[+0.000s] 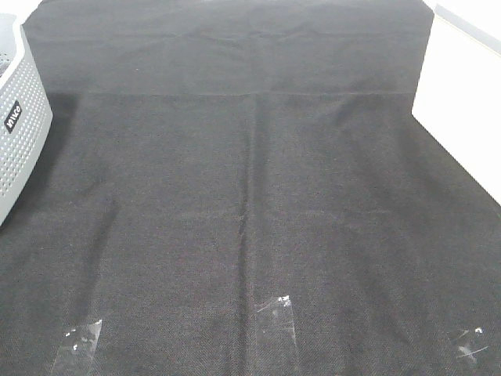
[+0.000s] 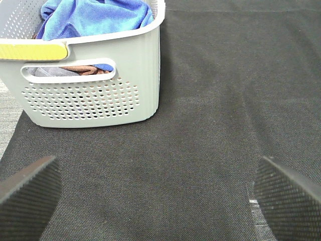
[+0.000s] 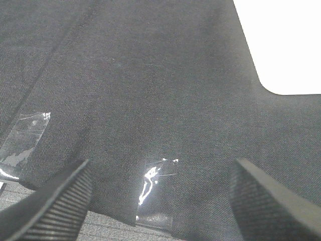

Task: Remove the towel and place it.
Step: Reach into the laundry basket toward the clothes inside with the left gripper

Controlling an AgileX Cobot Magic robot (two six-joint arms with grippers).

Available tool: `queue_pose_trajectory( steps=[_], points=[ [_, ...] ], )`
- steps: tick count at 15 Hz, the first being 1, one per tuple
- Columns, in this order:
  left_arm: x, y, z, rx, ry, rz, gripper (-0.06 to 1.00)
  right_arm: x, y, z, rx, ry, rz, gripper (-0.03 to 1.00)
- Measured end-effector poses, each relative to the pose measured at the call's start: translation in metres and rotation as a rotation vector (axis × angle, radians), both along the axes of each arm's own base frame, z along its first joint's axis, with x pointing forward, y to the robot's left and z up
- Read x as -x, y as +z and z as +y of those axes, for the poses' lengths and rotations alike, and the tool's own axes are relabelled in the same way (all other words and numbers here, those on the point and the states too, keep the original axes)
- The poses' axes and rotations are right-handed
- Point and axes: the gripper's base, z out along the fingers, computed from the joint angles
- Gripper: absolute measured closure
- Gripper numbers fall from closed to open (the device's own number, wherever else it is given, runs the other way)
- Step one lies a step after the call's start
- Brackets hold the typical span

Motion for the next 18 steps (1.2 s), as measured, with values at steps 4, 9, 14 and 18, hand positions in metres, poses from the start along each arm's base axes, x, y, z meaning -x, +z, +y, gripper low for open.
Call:
queue_pose_trajectory(
  steps=[4,9,14,18],
  points=[
    [0.0000,0.0000,0.0000,0.000,0.000,0.000,-0.05,0.0000,0.0000,0.0000,0.000,0.000,0.000,0.23],
    [0.0000,0.0000,0.0000,0.000,0.000,0.000,-0.05,0.0000,0.0000,0.0000,0.000,0.000,0.000,0.23],
    [0.0000,0.0000,0.0000,0.000,0.000,0.000,-0.05,0.0000,0.0000,0.0000,0.000,0.000,0.000,0.23],
    [0.0000,0.0000,0.0000,0.000,0.000,0.000,-0.05,0.0000,0.0000,0.0000,0.000,0.000,0.000,0.23]
  ],
)
